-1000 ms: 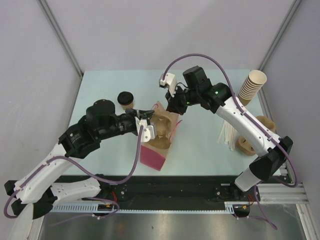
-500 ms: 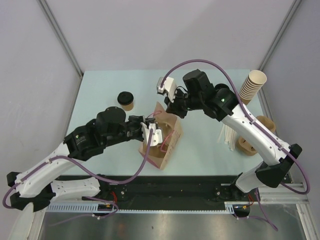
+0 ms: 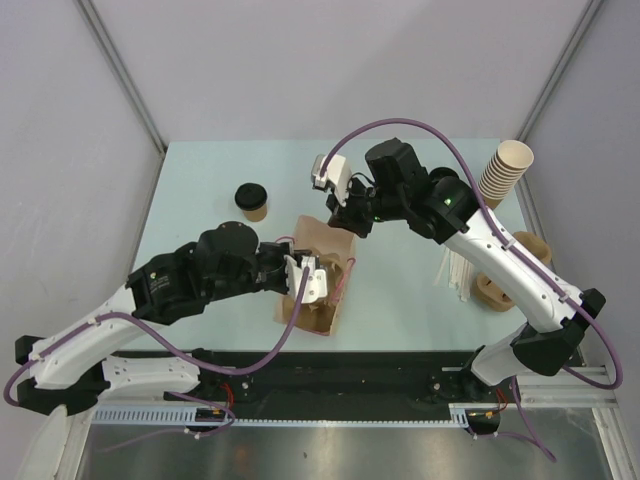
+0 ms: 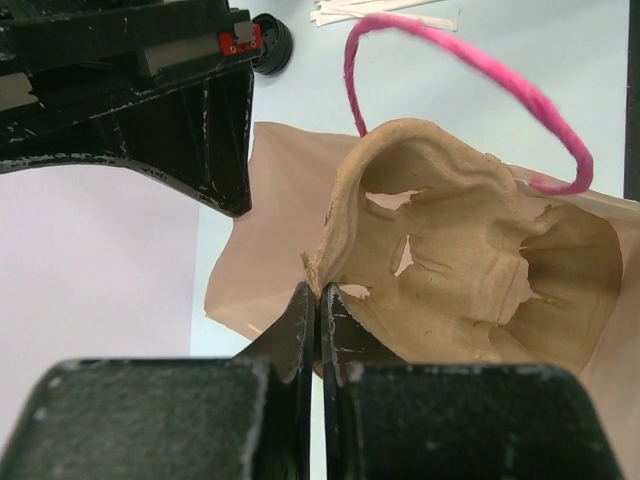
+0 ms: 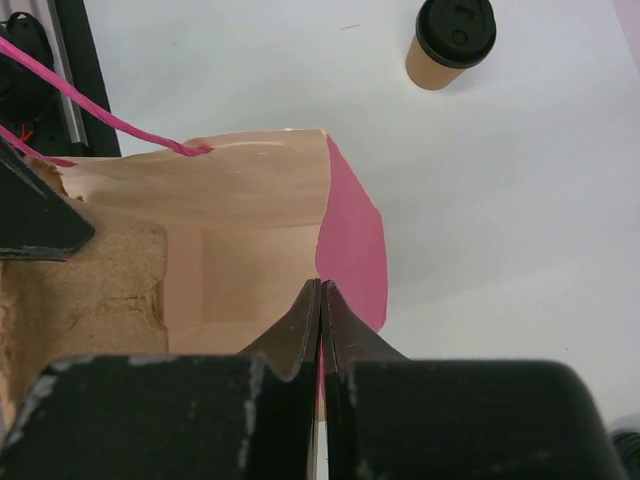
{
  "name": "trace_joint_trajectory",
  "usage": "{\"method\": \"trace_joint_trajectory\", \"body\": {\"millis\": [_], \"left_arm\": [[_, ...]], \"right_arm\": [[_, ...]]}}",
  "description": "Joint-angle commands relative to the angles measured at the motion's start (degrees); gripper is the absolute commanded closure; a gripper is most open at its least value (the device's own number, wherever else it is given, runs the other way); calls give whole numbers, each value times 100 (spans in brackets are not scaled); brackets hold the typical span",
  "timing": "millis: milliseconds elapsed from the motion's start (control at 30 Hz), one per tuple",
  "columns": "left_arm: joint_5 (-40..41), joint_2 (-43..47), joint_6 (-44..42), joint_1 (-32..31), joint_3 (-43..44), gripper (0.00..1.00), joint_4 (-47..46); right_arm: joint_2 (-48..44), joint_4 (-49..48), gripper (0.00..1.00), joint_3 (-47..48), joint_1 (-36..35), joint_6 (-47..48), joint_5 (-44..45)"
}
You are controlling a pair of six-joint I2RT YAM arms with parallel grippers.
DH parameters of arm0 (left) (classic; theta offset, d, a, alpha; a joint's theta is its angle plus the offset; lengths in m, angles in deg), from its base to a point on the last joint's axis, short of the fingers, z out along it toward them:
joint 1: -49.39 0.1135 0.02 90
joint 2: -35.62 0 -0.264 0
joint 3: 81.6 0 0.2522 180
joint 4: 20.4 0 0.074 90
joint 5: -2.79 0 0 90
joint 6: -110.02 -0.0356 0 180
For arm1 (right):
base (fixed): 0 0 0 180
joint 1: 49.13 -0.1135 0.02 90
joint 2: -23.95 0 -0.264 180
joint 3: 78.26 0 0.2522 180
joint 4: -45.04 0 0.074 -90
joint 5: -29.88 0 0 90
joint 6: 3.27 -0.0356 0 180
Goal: Pack the takeout coffee
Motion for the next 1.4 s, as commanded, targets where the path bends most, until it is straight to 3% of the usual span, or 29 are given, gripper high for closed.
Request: {"method": "trace_joint_trajectory", "body": {"millis": [0, 400, 700, 1367], "left_arm": [[261, -120, 189, -40, -35, 100, -236], [956, -156, 479, -22, -439, 100, -772], [596, -94, 444, 153, -1010, 100, -939], [25, -815, 540, 566, -914, 99, -1053]], "right_arm": [[-217, 73, 100, 158, -70, 45, -257], [-516, -67, 100, -114, -176, -78, -520], [-473, -199, 100, -158, 79, -254, -995], [-464, -313, 100, -325, 220, -52, -1523]]}}
